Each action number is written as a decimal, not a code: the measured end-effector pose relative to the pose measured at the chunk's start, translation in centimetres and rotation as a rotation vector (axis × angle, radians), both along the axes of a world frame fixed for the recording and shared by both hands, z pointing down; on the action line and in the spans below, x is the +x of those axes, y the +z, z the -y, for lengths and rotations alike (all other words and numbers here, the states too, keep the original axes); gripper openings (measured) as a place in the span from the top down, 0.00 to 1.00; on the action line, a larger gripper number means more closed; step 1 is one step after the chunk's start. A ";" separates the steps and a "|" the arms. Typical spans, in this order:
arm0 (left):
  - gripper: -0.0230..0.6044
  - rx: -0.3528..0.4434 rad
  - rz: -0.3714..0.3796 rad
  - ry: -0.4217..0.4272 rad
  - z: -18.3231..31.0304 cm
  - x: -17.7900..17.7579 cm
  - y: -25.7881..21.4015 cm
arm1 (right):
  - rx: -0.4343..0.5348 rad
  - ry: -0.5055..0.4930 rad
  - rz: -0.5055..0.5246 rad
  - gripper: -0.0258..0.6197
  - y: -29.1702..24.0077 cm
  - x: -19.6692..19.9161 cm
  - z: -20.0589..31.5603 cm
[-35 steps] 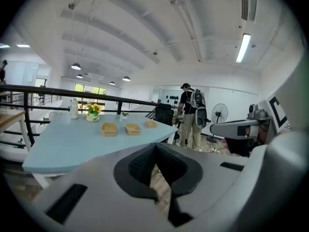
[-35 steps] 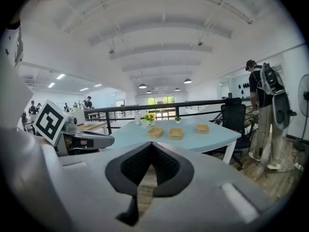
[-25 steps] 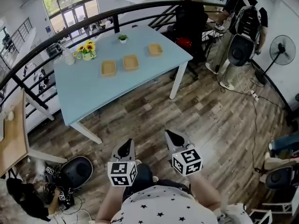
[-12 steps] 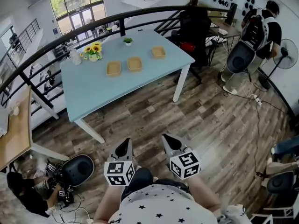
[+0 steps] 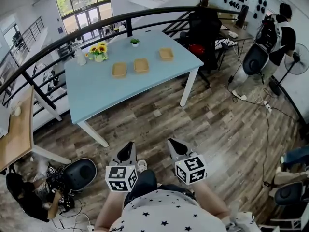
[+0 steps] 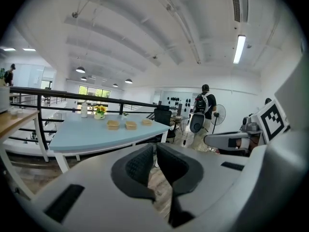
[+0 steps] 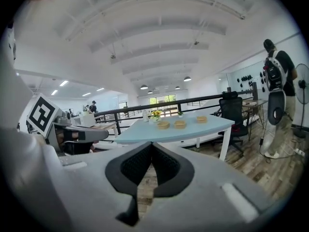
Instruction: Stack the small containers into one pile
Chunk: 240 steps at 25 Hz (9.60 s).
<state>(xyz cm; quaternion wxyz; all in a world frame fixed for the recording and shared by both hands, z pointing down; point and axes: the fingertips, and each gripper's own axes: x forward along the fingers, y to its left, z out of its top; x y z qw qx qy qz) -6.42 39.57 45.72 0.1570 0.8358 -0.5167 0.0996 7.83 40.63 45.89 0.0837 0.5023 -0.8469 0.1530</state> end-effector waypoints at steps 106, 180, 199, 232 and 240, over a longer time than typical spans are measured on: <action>0.94 -0.391 0.132 -0.377 65.4 -15.3 17.3 | -0.181 -0.162 -0.021 0.62 6.9 -4.1 62.5; 0.94 -0.378 0.253 -0.412 67.6 2.0 16.2 | -0.131 -0.046 -0.032 0.62 7.3 8.8 68.1; 0.75 -0.358 0.135 -0.340 67.2 1.2 14.7 | -0.120 0.015 -0.081 0.62 8.2 11.4 72.5; 0.75 -0.332 -0.053 -0.341 65.2 -2.3 11.4 | -0.297 0.260 -0.373 0.83 17.6 22.4 87.3; 0.75 -0.328 -0.055 -0.337 65.1 -2.3 11.4 | -0.303 0.285 -0.373 0.90 17.0 22.5 87.0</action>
